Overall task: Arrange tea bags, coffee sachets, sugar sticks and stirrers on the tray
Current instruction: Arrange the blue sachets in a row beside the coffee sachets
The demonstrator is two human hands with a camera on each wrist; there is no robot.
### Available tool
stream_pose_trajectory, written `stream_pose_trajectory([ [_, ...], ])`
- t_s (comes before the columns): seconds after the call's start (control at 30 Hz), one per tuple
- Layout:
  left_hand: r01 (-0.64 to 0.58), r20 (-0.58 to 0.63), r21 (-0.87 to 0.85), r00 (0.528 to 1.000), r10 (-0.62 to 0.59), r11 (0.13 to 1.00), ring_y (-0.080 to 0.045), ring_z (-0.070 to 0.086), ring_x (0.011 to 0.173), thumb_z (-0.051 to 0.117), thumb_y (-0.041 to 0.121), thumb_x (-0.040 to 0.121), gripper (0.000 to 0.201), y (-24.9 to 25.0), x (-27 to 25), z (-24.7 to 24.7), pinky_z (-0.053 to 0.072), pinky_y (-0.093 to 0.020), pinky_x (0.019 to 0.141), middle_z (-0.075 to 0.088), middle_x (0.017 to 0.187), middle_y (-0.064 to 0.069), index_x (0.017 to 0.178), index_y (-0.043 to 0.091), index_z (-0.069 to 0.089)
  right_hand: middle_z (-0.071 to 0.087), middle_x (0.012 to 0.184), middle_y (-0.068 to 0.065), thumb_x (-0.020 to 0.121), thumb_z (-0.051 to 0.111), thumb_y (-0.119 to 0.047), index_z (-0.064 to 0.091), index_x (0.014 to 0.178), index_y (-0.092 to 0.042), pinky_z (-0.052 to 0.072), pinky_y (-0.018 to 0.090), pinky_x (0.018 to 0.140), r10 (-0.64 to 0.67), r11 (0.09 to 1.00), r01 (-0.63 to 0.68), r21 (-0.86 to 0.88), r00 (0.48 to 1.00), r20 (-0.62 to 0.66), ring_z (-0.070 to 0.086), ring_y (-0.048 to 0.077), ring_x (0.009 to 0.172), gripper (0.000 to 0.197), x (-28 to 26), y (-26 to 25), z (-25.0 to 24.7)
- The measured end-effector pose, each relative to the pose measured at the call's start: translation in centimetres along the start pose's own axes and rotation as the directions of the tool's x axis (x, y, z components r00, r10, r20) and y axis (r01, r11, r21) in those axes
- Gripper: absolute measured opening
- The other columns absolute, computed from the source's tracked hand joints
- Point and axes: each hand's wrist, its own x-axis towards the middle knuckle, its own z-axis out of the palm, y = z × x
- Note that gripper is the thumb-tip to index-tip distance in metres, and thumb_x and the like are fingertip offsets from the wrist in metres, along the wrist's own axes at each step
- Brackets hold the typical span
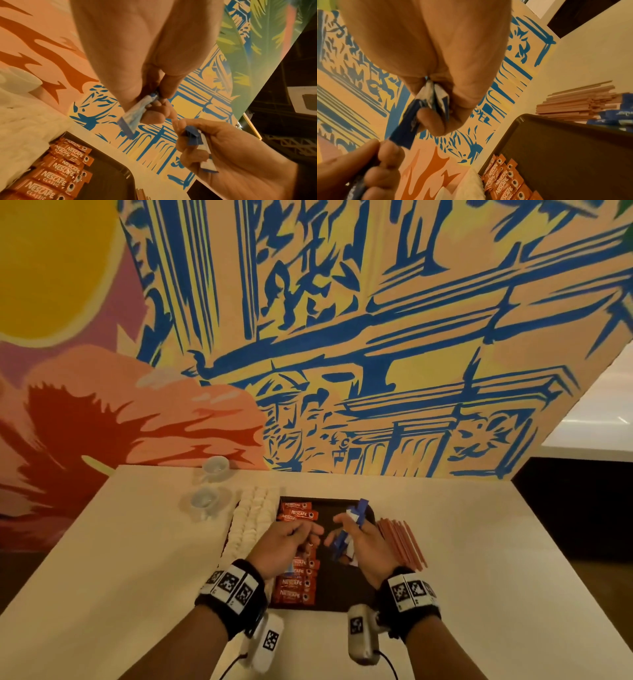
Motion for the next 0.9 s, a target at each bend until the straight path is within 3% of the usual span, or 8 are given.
stream_pose_trajectory([
  [0.17,0.022,-0.069,-0.231,0.997,-0.039,0.973,-0.009,0.055,0.069,0.044,0.016,0.106,0.031,-1.0,0.4,-2.1,0.049,-0.021,0.065,0.065,0.074,0.004,0.105,0.006,0.073,0.072,0.075,0.009,0.109,0.04,-0.027,0.066,0.103,-0.011,0.054,0.031,0.066,0.001,1.0,-0.001,0.027,1.0,0.006,0.067,0.022,0.07,0.031,0.1,0.5,2.5],
  [0.3,0.049,-0.075,-0.459,0.993,-0.094,0.887,-0.02,0.059,0.081,0.043,0.017,0.106,0.031,-1.8,0.6,-2.1,0.053,-0.034,0.082,0.066,0.089,-0.011,0.112,0.003,0.07,0.072,0.08,0.004,0.108,0.044,-0.017,0.064,0.099,-0.009,0.058,0.041,0.083,0.082,0.996,-0.081,-0.033,0.996,0.032,0.069,0.024,0.083,0.023,-0.2,1.9,3.8],
  [0.37,0.032,-0.088,-0.535,0.992,-0.094,0.844,-0.019,0.066,0.083,0.04,0.015,0.107,0.03,-1.8,0.5,-1.9,0.057,-0.027,0.08,0.069,0.094,-0.013,0.112,0.003,0.067,0.07,0.083,0.003,0.106,0.047,-0.015,0.064,0.098,-0.012,0.057,0.045,0.089,0.121,0.99,-0.12,-0.073,0.992,0.021,0.067,0.022,0.084,0.019,-0.3,2.2,4.3],
  [0.43,0.016,-0.082,-0.562,0.994,-0.074,0.827,-0.021,0.071,0.099,0.038,0.016,0.107,0.031,-2.1,0.5,-1.6,0.058,-0.027,0.084,0.073,0.108,-0.014,0.121,0.004,0.064,0.067,0.079,0.001,0.107,0.047,-0.017,0.063,0.096,-0.014,0.056,0.034,0.073,0.128,0.991,-0.127,-0.039,0.991,0.035,0.065,0.013,0.071,0.019,-0.8,1.7,4.7],
  [0.53,-0.011,-0.078,-0.562,0.996,-0.04,0.827,-0.019,0.063,0.122,0.038,0.025,0.107,0.035,-2.2,0.3,-1.6,0.05,-0.036,0.102,0.069,0.128,-0.006,0.133,0.013,0.058,0.058,0.055,-0.011,0.106,0.051,-0.023,0.057,0.082,-0.02,0.043,0.016,0.047,0.116,0.993,-0.117,0.01,0.989,0.091,0.052,-0.002,0.045,0.025,-2.4,-0.4,5.1],
  [0.7,0.005,-0.046,-0.597,0.998,-0.041,0.802,-0.013,0.057,0.128,0.037,0.033,0.107,0.037,-1.8,0.1,-0.6,0.051,-0.036,0.102,0.064,0.135,0.005,0.138,0.023,0.054,0.059,0.051,-0.014,0.096,0.07,-0.022,0.061,0.081,-0.019,0.039,0.011,0.046,-0.015,0.993,0.034,-0.113,0.986,0.164,0.053,-0.003,0.043,0.017,-3.0,-0.9,4.9],
  [0.8,0.002,-0.052,-0.575,0.998,-0.039,0.818,-0.015,0.053,0.133,0.035,0.034,0.108,0.038,-1.6,0.0,0.2,0.039,-0.045,0.114,0.063,0.137,0.005,0.138,0.023,0.054,0.059,0.051,-0.012,0.093,0.073,-0.018,0.062,0.081,-0.013,0.04,0.013,0.046,-0.046,0.988,0.062,-0.142,0.993,0.111,0.052,-0.001,0.042,0.017,-2.9,-0.8,4.3],
  [0.9,-0.008,-0.075,-0.561,0.996,-0.041,0.828,-0.018,0.055,0.132,0.036,0.032,0.108,0.037,-1.5,0.0,0.7,0.038,-0.049,0.115,0.064,0.135,0.001,0.137,0.018,0.057,0.059,0.056,-0.004,0.092,0.075,-0.023,0.067,0.085,-0.001,0.035,0.02,0.042,-0.069,0.995,0.071,-0.076,0.997,0.017,0.043,0.005,0.039,0.024,-2.9,-0.7,2.8],
])
